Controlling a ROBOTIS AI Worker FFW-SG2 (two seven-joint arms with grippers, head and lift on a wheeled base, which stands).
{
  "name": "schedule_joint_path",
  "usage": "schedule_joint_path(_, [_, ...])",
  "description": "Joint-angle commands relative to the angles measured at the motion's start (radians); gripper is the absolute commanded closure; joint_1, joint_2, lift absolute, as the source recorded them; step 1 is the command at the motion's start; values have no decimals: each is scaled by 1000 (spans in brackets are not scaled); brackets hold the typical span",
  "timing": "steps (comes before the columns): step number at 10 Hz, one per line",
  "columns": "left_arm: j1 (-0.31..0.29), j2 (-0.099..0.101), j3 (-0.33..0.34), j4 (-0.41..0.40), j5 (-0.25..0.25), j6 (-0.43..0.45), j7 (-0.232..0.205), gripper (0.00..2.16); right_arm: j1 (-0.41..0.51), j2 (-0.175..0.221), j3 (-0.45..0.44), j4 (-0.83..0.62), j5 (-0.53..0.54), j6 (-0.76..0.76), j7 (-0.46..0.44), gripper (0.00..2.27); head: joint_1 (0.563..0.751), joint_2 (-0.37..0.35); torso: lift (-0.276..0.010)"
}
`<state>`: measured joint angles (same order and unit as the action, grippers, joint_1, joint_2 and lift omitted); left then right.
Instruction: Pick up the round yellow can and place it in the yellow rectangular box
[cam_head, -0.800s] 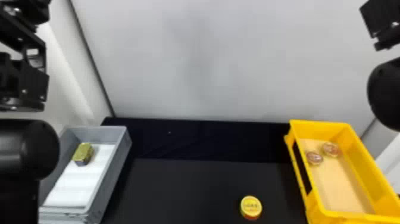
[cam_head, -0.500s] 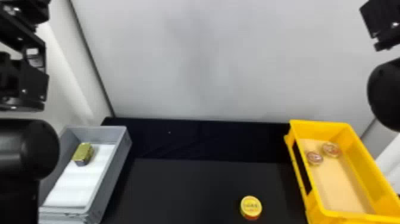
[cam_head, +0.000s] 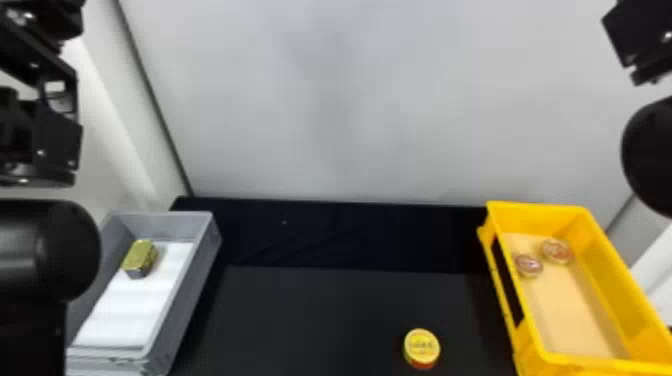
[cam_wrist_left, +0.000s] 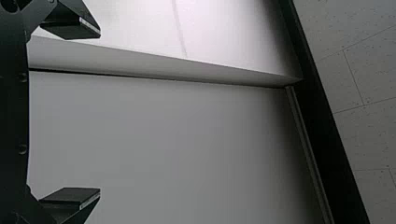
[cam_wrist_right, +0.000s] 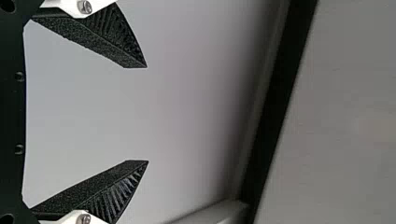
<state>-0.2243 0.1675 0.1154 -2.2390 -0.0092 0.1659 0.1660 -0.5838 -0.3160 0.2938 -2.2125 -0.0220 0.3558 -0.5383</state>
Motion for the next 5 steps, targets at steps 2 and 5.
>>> schedule_joint_path(2, [-3,0,-3,1,0,1,0,91,-42,97,-123,-23,-233,442,49,35,663,54,-2])
schedule_joint_path(5, [-7,0,-8,6,0,-3,0,90,-105,121,-171,85,-271,898,319,42,663,54,-2])
